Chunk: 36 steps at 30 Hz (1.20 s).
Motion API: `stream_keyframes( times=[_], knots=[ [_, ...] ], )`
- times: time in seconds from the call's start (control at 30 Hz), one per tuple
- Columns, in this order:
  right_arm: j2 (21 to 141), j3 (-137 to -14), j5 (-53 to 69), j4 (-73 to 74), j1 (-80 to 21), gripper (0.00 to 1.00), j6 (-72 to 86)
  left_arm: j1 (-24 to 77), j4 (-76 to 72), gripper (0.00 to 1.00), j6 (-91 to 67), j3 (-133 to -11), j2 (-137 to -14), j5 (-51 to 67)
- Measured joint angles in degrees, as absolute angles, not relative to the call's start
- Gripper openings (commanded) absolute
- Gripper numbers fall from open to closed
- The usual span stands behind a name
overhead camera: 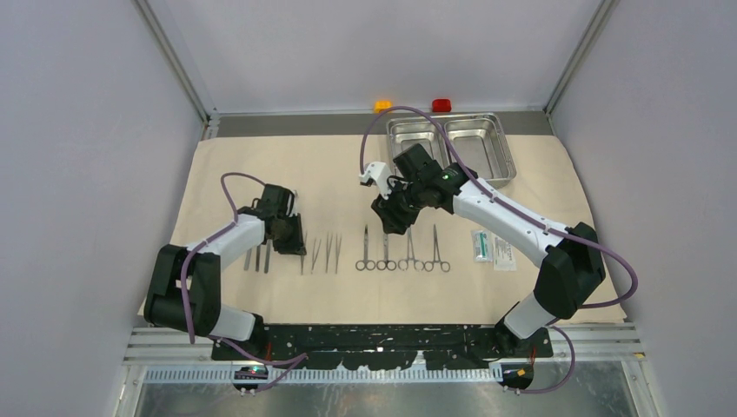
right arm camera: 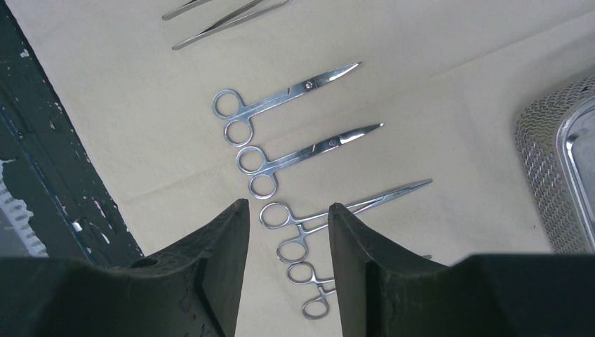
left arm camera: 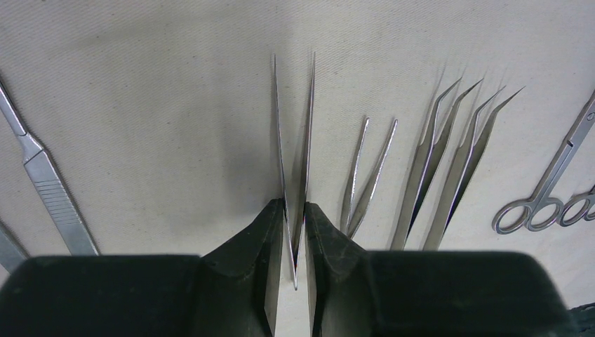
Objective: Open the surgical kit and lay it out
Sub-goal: Place the medical item in the surgical kit.
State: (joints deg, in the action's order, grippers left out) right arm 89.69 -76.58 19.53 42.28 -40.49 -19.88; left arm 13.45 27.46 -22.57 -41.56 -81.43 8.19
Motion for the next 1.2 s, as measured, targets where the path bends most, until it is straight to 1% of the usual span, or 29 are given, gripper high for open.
stream_keyframes(
  times=[0.17,0.23,0.3,0.33,0.4,0.5,0.6,0.63,0.73,0.77,0.8,0.87,1.1,1.2],
  knots=[
    [89.7,-76.6,19.5,42.3,-40.5,0.50,-19.9,13.5,27.4,0.24,-22.6,-41.6,-81.4,8.2],
    [89.7,-76.6,19.5,42.3,-40.5,0.50,-19.9,13.5,27.4,0.28,-22.6,-41.6,-81.4,8.2],
    [89.7,-76.6,19.5,42.3,-40.5,0.51,-19.9,13.5,27.2,0.30,-22.6,-41.6,-81.4,8.2],
    [89.7,-76.6,19.5,42.3,-40.5,0.51,-19.9,13.5,27.2,0.33,-22.5,-41.6,-81.4,8.2],
    [89.7,-76.6,19.2,42.3,-40.5,0.52,-19.9,13.5,27.2,0.41,-22.5,-41.6,-81.4,8.2],
    [89.7,-76.6,18.7,42.2,-40.0,0.53,-19.6,13.5,27.2,0.49,-22.0,-41.6,-80.7,8.2],
    [89.6,-76.2,18.3,41.8,-39.3,0.55,-19.1,13.5,27.2,0.62,-21.5,-41.6,-78.3,8.3],
    [89.6,-76.1,18.1,41.6,-38.8,0.57,-18.8,13.5,27.2,0.68,-21.1,-41.6,-77.3,8.6],
    [89.1,-75.0,17.6,40.5,-36.9,0.60,-17.1,13.5,27.3,0.91,-19.7,-42.0,-74.0,9.2],
    [88.6,-74.4,17.5,40.1,-36.0,0.68,-16.4,13.5,27.3,0.97,-19.1,-42.4,-73.2,9.3],
    [87.9,-73.6,17.2,39.8,-34.8,0.73,-15.6,13.5,27.5,0.99,-18.6,-43.0,-72.4,9.3],
    [86.2,-72.8,16.5,39.4,-32.4,0.77,-13.9,13.5,27.7,1.00,-17.5,-44.8,-71.0,9.2],
    [78.2,-70.5,12.3,35.2,-22.9,0.82,-7.9,13.5,27.7,1.00,-9.9,-52.9,-67.9,7.2],
    [75.4,-69.0,9.5,34.0,-19.4,0.83,-5.7,13.4,26.4,1.00,-5.9,-54.3,-65.2,6.4]
  ],
)
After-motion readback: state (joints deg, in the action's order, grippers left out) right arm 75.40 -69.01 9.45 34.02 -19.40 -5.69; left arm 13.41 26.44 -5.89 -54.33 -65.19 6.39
